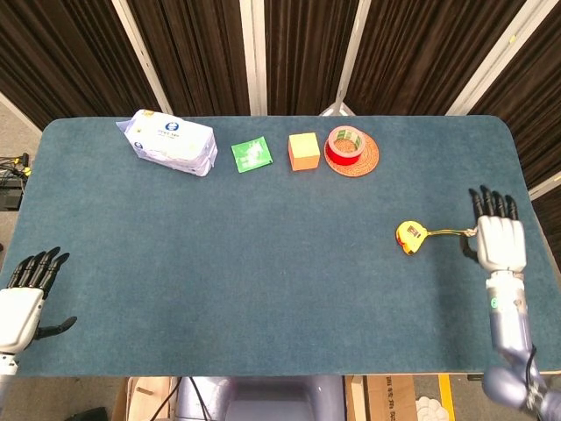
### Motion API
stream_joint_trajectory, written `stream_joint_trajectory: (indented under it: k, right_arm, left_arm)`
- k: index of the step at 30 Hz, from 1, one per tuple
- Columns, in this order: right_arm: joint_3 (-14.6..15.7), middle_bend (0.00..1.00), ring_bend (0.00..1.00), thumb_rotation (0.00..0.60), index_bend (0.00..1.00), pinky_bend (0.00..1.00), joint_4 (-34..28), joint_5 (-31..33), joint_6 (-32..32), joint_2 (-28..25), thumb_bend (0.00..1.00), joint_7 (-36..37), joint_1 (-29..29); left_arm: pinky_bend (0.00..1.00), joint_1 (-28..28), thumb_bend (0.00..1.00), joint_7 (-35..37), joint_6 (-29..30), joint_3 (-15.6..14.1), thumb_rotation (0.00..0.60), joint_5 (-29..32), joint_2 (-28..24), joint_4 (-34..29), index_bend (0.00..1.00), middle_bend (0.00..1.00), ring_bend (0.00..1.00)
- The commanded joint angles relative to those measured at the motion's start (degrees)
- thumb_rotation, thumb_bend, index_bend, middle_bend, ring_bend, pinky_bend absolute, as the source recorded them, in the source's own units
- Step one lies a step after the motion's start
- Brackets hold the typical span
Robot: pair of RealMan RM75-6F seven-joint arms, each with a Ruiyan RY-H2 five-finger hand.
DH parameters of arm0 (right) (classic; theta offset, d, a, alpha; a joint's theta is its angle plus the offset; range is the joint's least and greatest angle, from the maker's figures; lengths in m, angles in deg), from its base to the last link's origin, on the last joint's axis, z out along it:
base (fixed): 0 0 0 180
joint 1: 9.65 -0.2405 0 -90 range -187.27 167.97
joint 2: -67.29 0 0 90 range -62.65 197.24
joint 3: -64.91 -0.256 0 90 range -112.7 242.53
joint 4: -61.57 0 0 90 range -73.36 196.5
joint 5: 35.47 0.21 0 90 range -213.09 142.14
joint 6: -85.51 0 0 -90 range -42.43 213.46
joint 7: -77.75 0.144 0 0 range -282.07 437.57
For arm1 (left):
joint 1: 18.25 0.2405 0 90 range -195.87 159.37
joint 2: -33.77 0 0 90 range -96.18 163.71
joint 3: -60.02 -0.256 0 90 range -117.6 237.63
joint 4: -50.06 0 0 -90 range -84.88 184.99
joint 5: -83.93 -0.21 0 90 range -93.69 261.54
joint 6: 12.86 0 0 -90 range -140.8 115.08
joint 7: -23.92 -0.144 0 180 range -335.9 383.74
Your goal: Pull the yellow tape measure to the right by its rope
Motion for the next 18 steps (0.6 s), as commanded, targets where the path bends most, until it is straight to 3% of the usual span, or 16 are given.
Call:
stream_joint_trajectory:
  k: [1,3,7,18]
  right_arm:
    - [7.7,0.0,0.0,0.6,0.0,0.0,-9.29,-12.11,-7.32,-5.18,0.45,4.47,6.69]
    - [11.76,0.0,0.0,0.6,0.0,0.0,-11.14,-18.12,-10.78,-6.22,0.45,5.28,9.75]
    - [14.87,0.0,0.0,0.6,0.0,0.0,-11.39,-24.07,-15.5,-6.92,0.45,6.53,13.1]
    - [15.6,0.0,0.0,0.6,0.0,0.0,-8.35,-27.32,-20.31,-5.41,0.45,6.01,16.64]
  left_arm:
    - [0.0,0.05,0.0,-0.73,0.07,-0.09,0.6,-0.13,-0.09,0.16,0.0,0.0,0.0]
    - [0.0,0.12,0.0,-1.21,0.18,-0.22,0.6,-0.37,-0.18,0.14,0.0,0.0,0.0]
    - [0.0,0.28,0.0,-1.81,0.69,-0.31,0.6,-0.89,-0.12,0.18,0.0,0.0,0.0]
    - [0.0,0.49,0.0,-2.24,1.36,-0.36,0.6,-1.52,0.14,0.82,0.0,0.0,0.0]
